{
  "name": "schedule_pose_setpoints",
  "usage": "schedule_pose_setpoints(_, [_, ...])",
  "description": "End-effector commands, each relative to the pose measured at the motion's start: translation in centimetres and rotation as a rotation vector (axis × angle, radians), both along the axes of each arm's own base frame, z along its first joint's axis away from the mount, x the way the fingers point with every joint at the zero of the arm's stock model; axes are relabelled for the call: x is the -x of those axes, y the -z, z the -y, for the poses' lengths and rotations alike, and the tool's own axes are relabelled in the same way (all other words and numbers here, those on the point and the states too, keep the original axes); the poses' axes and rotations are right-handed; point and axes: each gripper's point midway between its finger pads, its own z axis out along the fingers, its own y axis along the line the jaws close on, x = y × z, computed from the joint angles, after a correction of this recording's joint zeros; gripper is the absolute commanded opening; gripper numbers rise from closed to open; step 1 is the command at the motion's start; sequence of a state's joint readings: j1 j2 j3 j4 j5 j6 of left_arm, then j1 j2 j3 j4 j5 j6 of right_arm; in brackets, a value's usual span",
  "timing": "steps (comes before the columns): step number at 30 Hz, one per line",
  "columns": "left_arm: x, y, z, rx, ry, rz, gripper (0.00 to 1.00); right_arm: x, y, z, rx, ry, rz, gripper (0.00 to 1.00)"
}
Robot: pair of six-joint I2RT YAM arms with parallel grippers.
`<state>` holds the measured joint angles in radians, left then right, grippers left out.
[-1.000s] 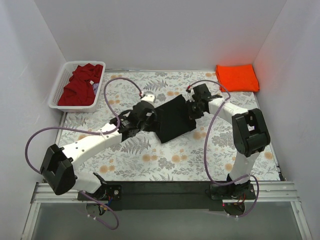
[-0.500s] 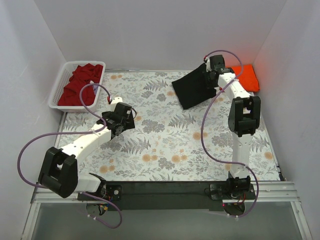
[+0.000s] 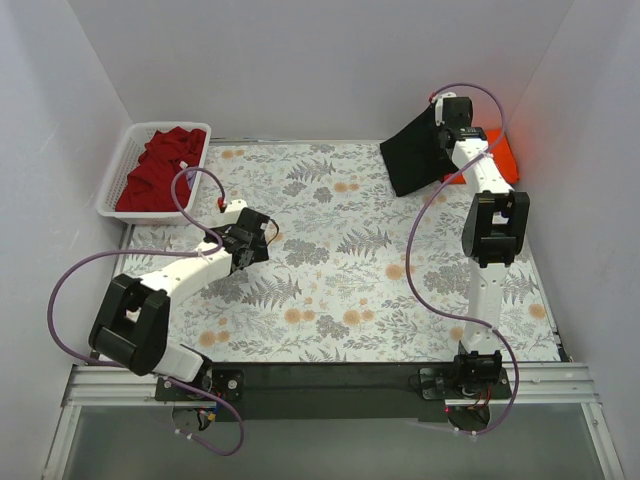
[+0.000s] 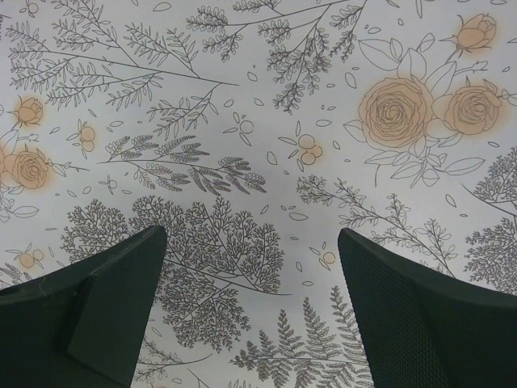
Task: Fold and stack the t-shirts
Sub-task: Neatly place the folded tshirt to the corner
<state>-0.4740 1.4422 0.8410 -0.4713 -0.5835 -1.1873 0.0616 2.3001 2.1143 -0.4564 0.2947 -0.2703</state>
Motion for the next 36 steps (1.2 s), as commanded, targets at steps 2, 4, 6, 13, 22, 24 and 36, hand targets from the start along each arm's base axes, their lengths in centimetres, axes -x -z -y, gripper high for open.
schedule_pose_setpoints(2, [-0.3, -0.3, -0.5, -0.023, -0.030, 0.013, 0.87, -3.0, -5.4, 2.8, 0.068, 0.015, 0.190, 0.01])
schedule_pose_setpoints(4, [-0.2, 0.1, -0.5, -0.028, -0.029, 0.000, 0.87, -3.1, -5.5, 3.7, 0.054, 0.037, 0.200, 0.01])
schedule_pose_setpoints(6, [-0.1, 0.3, -0.6, -0.037, -0.030, -0.008, 0.87, -3.0, -5.8, 4.0, 0.057, 0.051, 0.218, 0.01])
schedule_pose_setpoints(13, [0.0, 0.9, -0.6, -0.043, -0.030, -0.023, 0.87, -3.0, -7.5, 7.2, 0.063, 0.106, 0.273, 0.01])
schedule_pose_setpoints(22, [0.1, 1.2, -0.7, -0.049, -0.028, -0.035, 0.87, -3.1, -9.0, 9.4, 0.094, 0.135, 0.320, 0.01])
schedule_pose_setpoints(24, [0.1, 1.4, -0.7, -0.050, -0.028, -0.040, 0.87, -3.1, -8.9, 10.0, 0.100, 0.141, 0.319, 0.01])
schedule_pose_setpoints(36, [0.2, 1.9, -0.5, -0.050, -0.020, -0.061, 0.87, -3.0, -3.8, 14.9, 0.055, 0.236, 0.295, 0.01])
